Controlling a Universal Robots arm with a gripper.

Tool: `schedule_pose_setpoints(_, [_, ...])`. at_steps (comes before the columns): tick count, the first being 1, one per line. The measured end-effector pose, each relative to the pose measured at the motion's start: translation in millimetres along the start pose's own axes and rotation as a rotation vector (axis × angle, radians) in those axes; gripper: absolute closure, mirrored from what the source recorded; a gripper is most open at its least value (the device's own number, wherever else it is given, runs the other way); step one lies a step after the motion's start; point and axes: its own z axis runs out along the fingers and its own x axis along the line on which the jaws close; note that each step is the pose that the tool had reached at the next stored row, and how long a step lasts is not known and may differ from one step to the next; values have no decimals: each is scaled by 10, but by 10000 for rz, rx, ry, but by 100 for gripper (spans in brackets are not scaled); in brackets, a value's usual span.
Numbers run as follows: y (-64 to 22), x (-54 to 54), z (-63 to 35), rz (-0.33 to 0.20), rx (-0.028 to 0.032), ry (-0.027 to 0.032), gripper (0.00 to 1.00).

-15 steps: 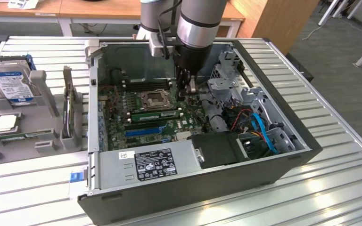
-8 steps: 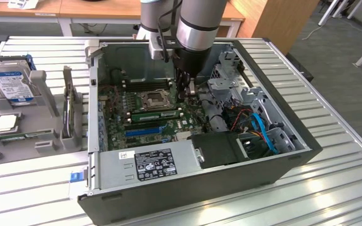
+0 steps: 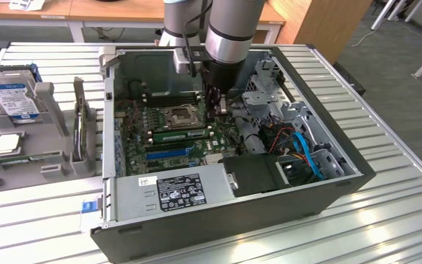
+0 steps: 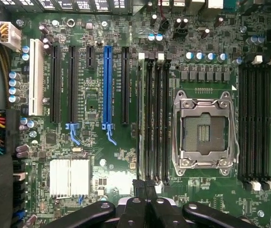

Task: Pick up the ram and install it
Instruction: 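Press down the ram until it locks into place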

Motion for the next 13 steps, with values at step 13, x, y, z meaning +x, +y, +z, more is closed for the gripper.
schedule_pose_setpoints(13, [-2,4,110,0,0,0,90])
